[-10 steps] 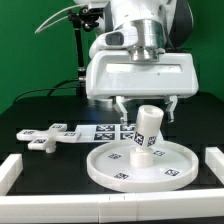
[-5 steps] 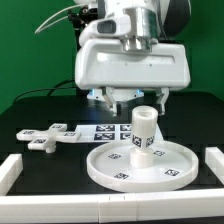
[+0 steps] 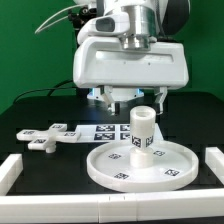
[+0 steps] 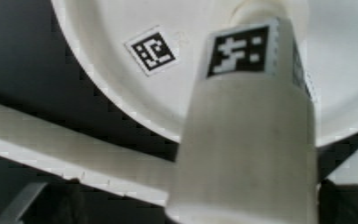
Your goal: Assemble round table
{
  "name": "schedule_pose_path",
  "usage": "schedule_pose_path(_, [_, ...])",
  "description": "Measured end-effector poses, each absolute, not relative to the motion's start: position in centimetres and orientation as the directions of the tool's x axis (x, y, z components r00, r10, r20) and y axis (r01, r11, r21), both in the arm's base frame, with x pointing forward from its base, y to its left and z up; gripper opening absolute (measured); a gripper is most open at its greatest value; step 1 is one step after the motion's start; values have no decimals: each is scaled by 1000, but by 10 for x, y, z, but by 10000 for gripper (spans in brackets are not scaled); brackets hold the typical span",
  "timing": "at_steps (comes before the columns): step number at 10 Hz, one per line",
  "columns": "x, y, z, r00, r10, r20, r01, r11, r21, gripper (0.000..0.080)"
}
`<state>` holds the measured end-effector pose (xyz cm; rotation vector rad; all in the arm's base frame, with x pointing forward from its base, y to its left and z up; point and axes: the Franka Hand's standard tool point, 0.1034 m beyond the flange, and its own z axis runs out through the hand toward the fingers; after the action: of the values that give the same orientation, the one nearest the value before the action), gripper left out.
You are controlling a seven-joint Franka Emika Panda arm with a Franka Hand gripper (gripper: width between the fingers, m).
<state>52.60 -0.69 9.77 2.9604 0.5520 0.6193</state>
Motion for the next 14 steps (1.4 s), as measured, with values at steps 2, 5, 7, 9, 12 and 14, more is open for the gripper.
schedule_pose_path(2, [525, -8, 95, 861, 357, 362, 332, -934, 131, 649])
schedule_pose_path(5, [523, 7, 92, 907, 360, 219, 355, -933, 66, 649])
schedule_pose_path(7, [521, 11, 91, 928, 354, 117, 353, -935, 26, 649])
schedule_pose_path(9, [527, 8, 95, 921, 377, 99, 377, -926, 22, 649])
schedule_pose_path(12, [526, 3, 93, 921, 379, 94, 379, -925, 21, 649])
schedule_pose_path(14, [523, 0, 93, 921, 382, 80, 382, -924, 12, 649])
